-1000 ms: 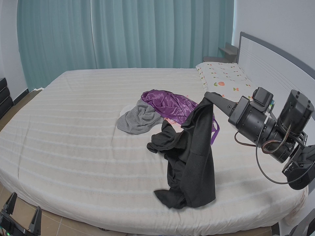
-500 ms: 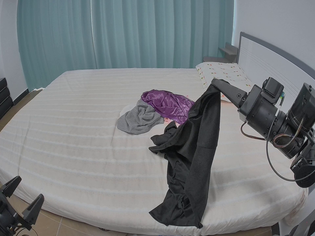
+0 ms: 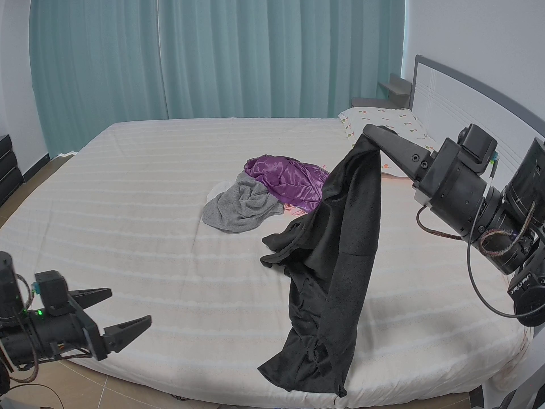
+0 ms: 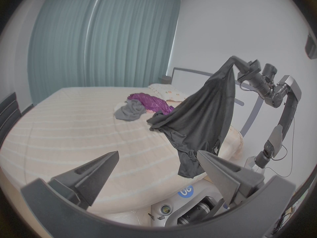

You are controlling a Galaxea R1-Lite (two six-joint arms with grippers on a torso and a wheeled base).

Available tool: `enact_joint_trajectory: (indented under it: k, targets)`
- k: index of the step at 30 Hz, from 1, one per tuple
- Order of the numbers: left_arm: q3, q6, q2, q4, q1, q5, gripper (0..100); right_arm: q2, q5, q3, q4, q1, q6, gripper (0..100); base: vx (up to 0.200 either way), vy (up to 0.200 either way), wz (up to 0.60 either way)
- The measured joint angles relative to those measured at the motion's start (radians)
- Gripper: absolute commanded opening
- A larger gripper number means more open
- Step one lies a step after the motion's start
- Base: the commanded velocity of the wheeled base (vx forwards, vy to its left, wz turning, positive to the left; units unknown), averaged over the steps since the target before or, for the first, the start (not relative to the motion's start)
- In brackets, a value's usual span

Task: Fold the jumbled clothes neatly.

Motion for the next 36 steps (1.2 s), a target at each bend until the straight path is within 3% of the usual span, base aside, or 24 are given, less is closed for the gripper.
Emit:
enact_joint_trajectory:
  k: [9, 17, 26, 36]
  targets:
    - [-0.043, -0.053, 0.434, -0.307, -0.114, 0.041, 100, -0.009, -0.003, 0.002, 0.001, 0.017, -0.016, 0, 0.0, 0.0, 0.0]
    - [-0.157, -0.102, 0.818, -0.534, -0.192, 0.142, 100, -0.011, -0.004, 0.004, 0.001, 0.023, -0.023, 0, 0.0, 0.0, 0.0]
    - [-0.388, -0.177, 1.092, -0.595, -0.262, 0.199, 100, -0.011, -0.005, 0.002, 0.001, 0.024, -0.026, 0, 0.0, 0.0, 0.0]
    - [-0.647, -0.186, 1.293, -0.598, -0.281, 0.273, 100, -0.015, -0.005, -0.002, 0.001, 0.025, -0.026, 0, 0.0, 0.0, 0.0]
